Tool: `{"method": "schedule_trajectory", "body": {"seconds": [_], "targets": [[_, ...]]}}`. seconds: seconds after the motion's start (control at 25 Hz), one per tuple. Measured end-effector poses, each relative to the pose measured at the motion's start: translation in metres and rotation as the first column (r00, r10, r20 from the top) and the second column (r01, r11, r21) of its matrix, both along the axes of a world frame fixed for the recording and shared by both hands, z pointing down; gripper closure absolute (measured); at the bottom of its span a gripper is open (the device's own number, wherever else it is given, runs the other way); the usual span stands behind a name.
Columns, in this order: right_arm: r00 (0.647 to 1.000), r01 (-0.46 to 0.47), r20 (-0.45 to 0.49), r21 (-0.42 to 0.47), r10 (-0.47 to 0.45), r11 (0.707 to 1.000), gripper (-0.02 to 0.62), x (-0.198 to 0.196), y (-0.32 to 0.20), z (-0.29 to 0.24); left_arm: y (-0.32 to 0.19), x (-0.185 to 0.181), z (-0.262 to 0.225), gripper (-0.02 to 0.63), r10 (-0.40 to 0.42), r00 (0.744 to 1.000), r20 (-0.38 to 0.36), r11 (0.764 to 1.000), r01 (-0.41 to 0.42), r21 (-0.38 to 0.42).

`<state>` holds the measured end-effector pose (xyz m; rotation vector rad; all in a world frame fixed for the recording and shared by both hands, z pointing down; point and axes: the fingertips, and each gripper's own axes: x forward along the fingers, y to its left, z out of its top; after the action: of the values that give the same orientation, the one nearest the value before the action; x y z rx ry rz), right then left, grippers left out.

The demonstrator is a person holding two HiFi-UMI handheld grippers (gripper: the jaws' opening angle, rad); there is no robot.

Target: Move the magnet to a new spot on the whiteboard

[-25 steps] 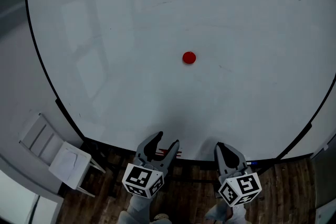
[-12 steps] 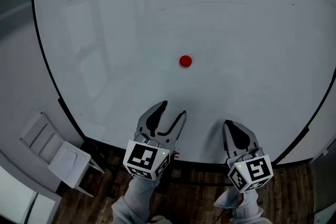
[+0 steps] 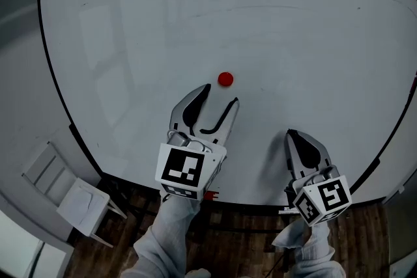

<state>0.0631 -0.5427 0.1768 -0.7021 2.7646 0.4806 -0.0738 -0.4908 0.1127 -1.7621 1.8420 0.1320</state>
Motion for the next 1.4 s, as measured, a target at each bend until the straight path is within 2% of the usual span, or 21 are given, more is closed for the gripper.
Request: {"method": "schedule_trajectory", "body": {"seconds": [0.32,0.48,0.64,0.76,0.88,0.96,1.24,1.4], "targets": [[1.0,0.005,0.017,0.035,-0.005,0.999,0.565,-0.002,0.002,-0.014,-0.015,0.003,-0.022,0.373,-0.074,0.995,0.072,0.997,0.071,0.043],[1.0,0.006,0.018,0.037,-0.007,0.999,0.565,-0.003,0.002,-0.014,-0.02,0.0,-0.02,0.379,-0.146,0.983,0.111,0.988,0.139,0.069],[1.0,0.001,0.015,0.036,-0.002,0.999,0.565,-0.004,0.0,-0.011,-0.02,-0.007,-0.018,0.426,-0.203,0.976,0.085,0.977,0.196,0.081],[1.0,0.003,0.016,0.034,-0.004,0.999,0.565,-0.005,0.001,-0.01,-0.021,-0.007,-0.018,0.428,-0.231,0.967,0.104,0.97,0.221,0.102],[1.0,0.004,0.017,0.032,-0.005,0.999,0.565,-0.005,0.0,-0.008,-0.022,-0.005,-0.016,0.438,-0.229,0.969,0.097,0.971,0.219,0.096],[1.0,0.004,0.017,0.03,-0.005,1.0,0.565,-0.005,0.0,-0.007,-0.022,-0.005,-0.015,0.48,-0.222,0.97,0.098,0.973,0.214,0.086],[1.0,0.013,0.004,0.028,-0.013,1.0,0.565,-0.006,0.005,-0.003,-0.021,-0.005,-0.017,0.482,-0.203,0.974,0.096,0.978,0.197,0.072],[1.0,0.009,-0.012,0.027,-0.008,1.0,0.565,-0.005,0.006,0.003,-0.02,-0.005,-0.016,0.482,-0.2,0.972,0.123,0.979,0.195,0.056]]}}
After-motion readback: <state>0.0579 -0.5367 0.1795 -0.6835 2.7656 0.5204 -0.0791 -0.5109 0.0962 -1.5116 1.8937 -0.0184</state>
